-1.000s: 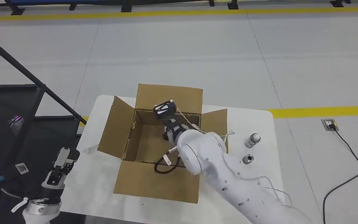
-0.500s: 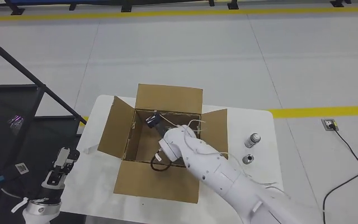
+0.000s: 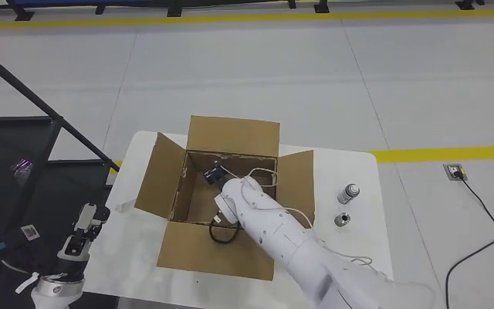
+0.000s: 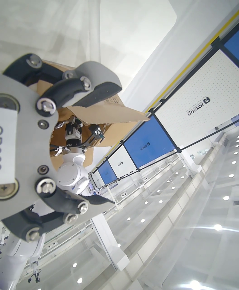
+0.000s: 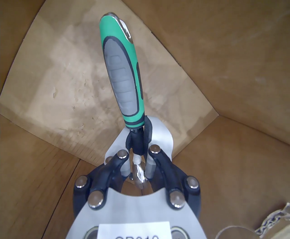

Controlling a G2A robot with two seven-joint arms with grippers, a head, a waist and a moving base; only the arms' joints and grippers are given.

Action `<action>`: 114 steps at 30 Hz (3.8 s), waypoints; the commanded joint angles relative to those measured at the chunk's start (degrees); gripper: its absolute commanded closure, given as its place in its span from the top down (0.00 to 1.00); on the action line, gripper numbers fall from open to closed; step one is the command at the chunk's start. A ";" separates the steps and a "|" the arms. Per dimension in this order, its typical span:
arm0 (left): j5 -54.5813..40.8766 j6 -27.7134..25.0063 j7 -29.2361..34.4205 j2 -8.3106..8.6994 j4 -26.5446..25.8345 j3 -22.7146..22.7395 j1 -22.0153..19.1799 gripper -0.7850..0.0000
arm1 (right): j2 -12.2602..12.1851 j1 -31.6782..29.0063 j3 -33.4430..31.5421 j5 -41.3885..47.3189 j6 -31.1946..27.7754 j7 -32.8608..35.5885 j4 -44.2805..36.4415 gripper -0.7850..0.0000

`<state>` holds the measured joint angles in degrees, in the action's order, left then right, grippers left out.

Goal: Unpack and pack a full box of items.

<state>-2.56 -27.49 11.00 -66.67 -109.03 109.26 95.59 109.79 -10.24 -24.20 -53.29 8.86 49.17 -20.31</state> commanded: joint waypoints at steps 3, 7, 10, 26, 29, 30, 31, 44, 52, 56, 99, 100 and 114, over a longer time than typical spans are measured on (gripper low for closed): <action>0.00 0.00 0.00 0.00 0.00 0.00 0.00 1.00 | 1.31 0.58 -0.25 0.45 -0.93 -0.49 2.62 0.07; 0.00 0.00 0.00 0.00 0.00 0.00 0.00 1.00 | 2.41 1.12 -0.77 1.02 -1.70 -1.31 5.16 0.11; 0.00 0.00 0.00 0.00 0.00 0.00 0.00 1.00 | 2.88 1.56 -1.31 1.55 -2.35 -1.97 6.64 0.12; 0.00 0.00 0.00 0.00 0.00 0.00 0.00 1.00 | 3.34 3.12 -3.73 3.12 -4.84 -3.67 10.50 0.33; 0.00 0.00 0.00 0.00 0.00 0.00 0.00 1.00 | 3.17 3.34 -4.28 3.54 -5.35 -4.26 10.69 0.33; 0.00 0.00 0.00 0.00 0.00 0.00 0.00 1.00 | 3.10 3.42 -4.54 3.84 -5.59 -4.58 10.68 0.33; 0.00 0.00 0.00 0.00 0.00 0.00 0.00 1.00 | 3.00 3.62 -4.96 4.46 -6.26 -4.79 10.57 0.33; 0.00 0.00 0.00 0.00 0.00 0.00 0.00 1.00 | -0.06 6.69 -9.53 8.99 -18.83 -8.21 5.16 0.36; 0.00 0.00 0.00 0.00 0.00 0.00 0.00 1.00 | -5.95 1.06 -13.46 3.98 -14.33 -6.53 -16.48 0.35; 0.00 0.00 0.00 0.00 0.00 0.00 0.00 1.00 | -12.69 -11.60 -21.29 -5.99 -8.17 3.87 -47.11 0.35; 0.00 0.00 0.00 0.00 0.00 0.00 0.00 1.00 | -26.30 -49.58 -79.79 -9.06 -12.82 30.40 -88.16 1.00; 0.00 0.00 0.00 0.00 0.00 0.00 0.00 1.00 | -26.30 -49.58 -79.79 -9.06 -12.82 30.40 -88.16 1.00; 0.00 0.00 0.00 0.00 0.00 0.00 0.00 1.00 | -27.51 -46.68 -71.21 -13.97 -13.39 35.82 -80.89 1.00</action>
<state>-2.56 -27.49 11.00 -66.67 -109.03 109.26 95.59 82.36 -57.31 -95.73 -66.94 -4.50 84.37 -101.79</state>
